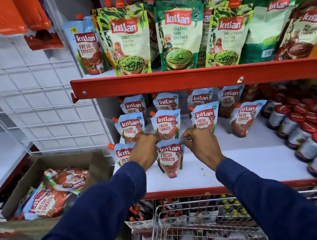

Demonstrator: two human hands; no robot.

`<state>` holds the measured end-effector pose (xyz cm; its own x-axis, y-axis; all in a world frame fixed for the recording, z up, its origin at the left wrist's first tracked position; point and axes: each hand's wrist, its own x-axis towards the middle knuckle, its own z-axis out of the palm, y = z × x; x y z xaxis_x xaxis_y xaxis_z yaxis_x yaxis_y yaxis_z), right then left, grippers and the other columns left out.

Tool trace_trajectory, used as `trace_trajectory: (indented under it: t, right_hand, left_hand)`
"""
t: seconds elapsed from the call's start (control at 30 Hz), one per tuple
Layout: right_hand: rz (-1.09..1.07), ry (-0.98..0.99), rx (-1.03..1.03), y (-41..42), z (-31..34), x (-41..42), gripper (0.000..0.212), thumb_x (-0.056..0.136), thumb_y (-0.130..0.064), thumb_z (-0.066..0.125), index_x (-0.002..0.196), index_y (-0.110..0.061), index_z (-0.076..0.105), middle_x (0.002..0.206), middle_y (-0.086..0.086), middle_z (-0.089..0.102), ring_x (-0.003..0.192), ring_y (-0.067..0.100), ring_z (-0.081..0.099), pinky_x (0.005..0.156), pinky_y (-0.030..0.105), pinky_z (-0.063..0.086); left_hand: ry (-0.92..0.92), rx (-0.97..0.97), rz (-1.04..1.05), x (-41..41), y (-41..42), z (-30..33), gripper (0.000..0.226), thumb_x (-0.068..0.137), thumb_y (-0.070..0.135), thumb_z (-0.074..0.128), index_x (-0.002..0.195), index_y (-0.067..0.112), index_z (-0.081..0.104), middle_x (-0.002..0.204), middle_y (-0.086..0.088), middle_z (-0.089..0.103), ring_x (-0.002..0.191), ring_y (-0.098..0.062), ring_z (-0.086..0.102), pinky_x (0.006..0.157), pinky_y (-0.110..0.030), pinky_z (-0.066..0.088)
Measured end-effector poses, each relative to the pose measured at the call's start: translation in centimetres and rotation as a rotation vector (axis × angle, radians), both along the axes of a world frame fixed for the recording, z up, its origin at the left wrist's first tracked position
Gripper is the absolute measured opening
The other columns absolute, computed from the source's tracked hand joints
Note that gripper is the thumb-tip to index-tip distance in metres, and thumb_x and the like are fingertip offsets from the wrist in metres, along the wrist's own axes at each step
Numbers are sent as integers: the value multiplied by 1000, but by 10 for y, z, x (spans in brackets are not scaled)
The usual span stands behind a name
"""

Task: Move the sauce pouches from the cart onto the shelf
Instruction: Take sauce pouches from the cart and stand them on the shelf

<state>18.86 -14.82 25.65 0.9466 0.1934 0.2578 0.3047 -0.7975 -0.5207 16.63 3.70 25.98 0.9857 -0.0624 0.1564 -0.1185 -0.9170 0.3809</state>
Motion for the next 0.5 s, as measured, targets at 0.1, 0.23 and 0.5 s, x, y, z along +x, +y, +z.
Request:
trace_trajectory:
  t: [0.1, 0.23, 0.5]
  right_hand:
    - [-4, 38, 5, 1, 3, 2, 15, 92, -24, 65, 99, -14, 74, 99, 5, 77, 85, 22, 68, 68, 24, 39]
    - [1, 69, -23, 2, 7, 2, 19, 92, -26, 64, 105, -15, 73, 105, 4, 76, 90, 22, 68, 70, 25, 41]
    - [45, -2, -99, -18, -8, -31, 63, 90, -31, 63, 146, -17, 38, 153, 9, 44, 138, 30, 41, 110, 43, 38]
  left_hand:
    - [-8, 39, -13, 1, -2, 2, 31, 89, -8, 59, 117, 4, 66, 113, -19, 69, 98, -38, 65, 80, -39, 54]
    - [20, 97, -32, 5, -3, 9, 31, 91, -3, 59, 122, 4, 63, 119, -19, 69, 101, -38, 67, 83, -43, 59]
    - [-180, 294, -64, -26, -16, 9, 51, 86, 21, 69, 133, 12, 51, 134, -11, 59, 125, -33, 46, 103, -50, 44]
